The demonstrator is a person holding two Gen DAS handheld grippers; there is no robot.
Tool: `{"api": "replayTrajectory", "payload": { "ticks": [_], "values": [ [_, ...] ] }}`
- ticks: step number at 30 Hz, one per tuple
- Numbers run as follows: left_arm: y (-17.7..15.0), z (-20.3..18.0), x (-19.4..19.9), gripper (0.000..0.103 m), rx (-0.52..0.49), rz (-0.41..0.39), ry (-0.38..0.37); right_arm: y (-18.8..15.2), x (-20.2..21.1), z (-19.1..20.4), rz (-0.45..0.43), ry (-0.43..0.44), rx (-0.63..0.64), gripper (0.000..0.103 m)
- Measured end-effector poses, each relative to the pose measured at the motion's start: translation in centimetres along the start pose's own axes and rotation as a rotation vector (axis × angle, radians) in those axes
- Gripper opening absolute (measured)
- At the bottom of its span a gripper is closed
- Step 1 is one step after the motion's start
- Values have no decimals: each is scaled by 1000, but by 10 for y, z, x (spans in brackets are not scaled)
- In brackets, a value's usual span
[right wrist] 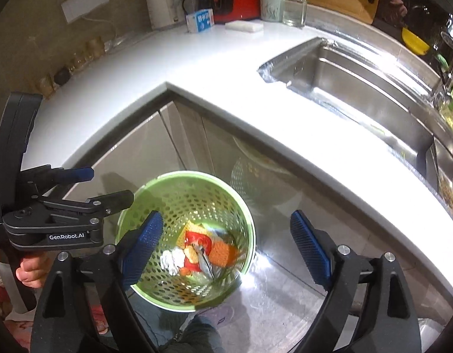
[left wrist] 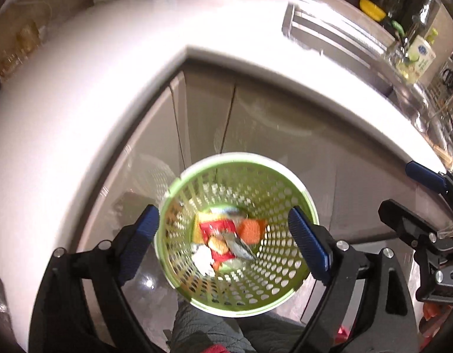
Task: Collect trash
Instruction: 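Move both open tools back over the counter toward the milk carton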
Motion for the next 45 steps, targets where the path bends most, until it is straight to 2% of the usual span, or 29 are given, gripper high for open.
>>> {"api": "replayTrajectory", "payload": {
  "ticks": [3,8,11,17,26,33,35,39,45],
  "values": [
    [28,3,26,91,8,-65,17,26,15,3,-64,18,5,89],
    [74,17,54,95,34,-137,63,73,33,8,-170,34,15,101],
    [105,29,57,95,46,-171,75,102,34,6,-208,44,8,100],
    [164,50,44,95,31,-205,87,154,3,-4,-215,35,-15,101],
    [268,81,-19,95,-4,-205,76,237,-73,-14,-199,15,-13,101],
    [328,110,-80,95,-5,-171,61,302,-147,-15,-175,26,6,100],
    [347,118,-97,95,-2,-165,50,320,-171,-16,-166,50,31,101],
    [382,131,-129,95,-6,-160,46,354,-216,-20,-132,35,124,100],
    [419,142,-161,95,-17,-161,62,394,-265,-37,-111,59,219,100]
  ]
}}
Point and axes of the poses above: each gripper's, at about its wrist camera, not at the fingertips, and x roughly against the way its jaws point, z to its left, y to its top, the point moved 5 cm from there along -x, roughly the way its jaws point, and after that the axes turned 3 degrees about -y, right-handed, at the moved point
